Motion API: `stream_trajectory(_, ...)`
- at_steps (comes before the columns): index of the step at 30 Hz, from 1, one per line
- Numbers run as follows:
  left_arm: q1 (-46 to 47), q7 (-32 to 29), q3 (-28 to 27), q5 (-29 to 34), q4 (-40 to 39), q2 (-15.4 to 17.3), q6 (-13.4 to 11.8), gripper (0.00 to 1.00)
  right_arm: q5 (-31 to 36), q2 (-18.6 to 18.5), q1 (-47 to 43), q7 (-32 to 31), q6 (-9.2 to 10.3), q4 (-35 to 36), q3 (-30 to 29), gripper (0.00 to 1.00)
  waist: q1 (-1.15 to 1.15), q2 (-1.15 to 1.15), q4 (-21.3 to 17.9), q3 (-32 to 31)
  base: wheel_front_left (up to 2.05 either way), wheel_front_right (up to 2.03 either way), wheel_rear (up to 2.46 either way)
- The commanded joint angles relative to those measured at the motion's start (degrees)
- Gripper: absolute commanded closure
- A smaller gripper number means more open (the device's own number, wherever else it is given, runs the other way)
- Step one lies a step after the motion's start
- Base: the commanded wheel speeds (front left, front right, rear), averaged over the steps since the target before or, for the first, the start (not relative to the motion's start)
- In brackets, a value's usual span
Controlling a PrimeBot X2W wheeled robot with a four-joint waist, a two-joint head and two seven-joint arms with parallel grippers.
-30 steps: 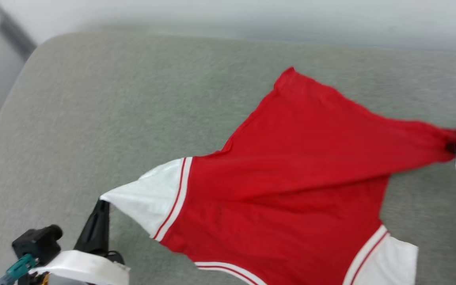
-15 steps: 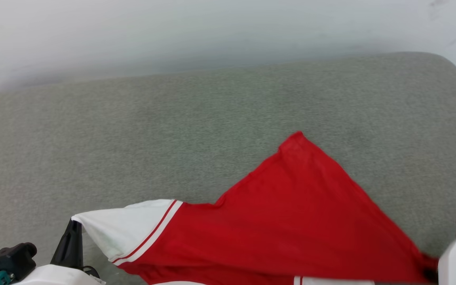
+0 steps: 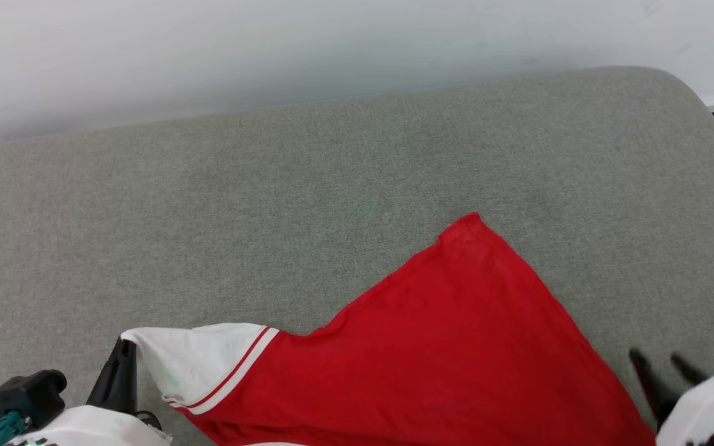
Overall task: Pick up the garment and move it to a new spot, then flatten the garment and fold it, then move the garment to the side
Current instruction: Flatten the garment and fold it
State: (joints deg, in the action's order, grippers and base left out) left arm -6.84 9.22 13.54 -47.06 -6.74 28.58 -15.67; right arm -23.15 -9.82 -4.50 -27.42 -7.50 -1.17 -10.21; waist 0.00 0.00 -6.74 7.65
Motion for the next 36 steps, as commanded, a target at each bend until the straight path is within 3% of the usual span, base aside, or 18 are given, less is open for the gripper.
stream_trajectory(1,0.6,-0.2,0.1,0.5,-0.2,0.4,-0.2,1.00,-0.2,0.0,1.5,2.9,0.02,-0.5,0.1,0.00,0.00,0.00,0.1,0.1,0.00,0.00,0.00)
stream_trajectory(5,1.4,-0.8,0.5,0.9,-1.0,0.6,-0.5,1.00,-1.2,0.0,6.7,13.8,0.02,-4.3,2.6,0.00,0.00,0.00,0.7,0.5,0.00,0.00,0.00)
stream_trajectory(10,2.9,-1.1,0.7,1.4,-2.6,0.9,-0.7,1.00,-3.1,-2.8,15.7,16.2,0.02,-11.1,7.5,0.00,0.00,0.00,1.6,2.6,0.00,0.00,0.00)
stream_trajectory(13,5.0,-1.5,1.6,2.1,-3.7,0.9,-0.2,1.00,-5.0,-6.0,22.2,11.7,0.02,-14.7,12.0,0.00,0.00,0.00,2.9,5.1,0.00,0.00,0.00)
stream_trajectory(19,9.4,-1.2,3.1,3.7,-5.1,0.3,0.5,1.00,-10.6,-11.6,34.8,-5.3,0.02,-18.2,20.7,0.00,0.00,0.00,5.5,9.6,0.00,0.00,0.00)
stream_trajectory(23,11.8,-1.0,4.3,4.7,-5.8,-0.3,1.0,1.00,-12.0,-13.2,41.1,-13.9,0.02,-19.7,24.5,0.00,0.00,0.00,7.4,12.3,0.00,0.00,0.00)
stream_trajectory(30,15.2,-0.5,6.1,5.3,-5.5,-1.8,2.4,1.00,-13.6,-13.6,47.4,-19.8,0.02,-24.3,29.1,0.00,0.00,0.00,10.2,16.6,0.00,0.00,0.00)
stream_trajectory(35,16.6,0.2,6.9,5.1,-3.9,-2.8,3.4,1.00,-16.1,-13.2,45.9,-23.9,0.02,-29.5,33.3,0.00,0.00,0.00,11.7,17.9,0.00,0.00,0.00)
stream_trajectory(36,16.8,0.2,7.0,5.0,-3.6,-2.9,3.5,1.00,-16.8,-13.1,45.4,-24.7,0.02,-30.4,34.1,0.46,0.00,0.00,11.8,17.9,0.00,0.00,0.00)
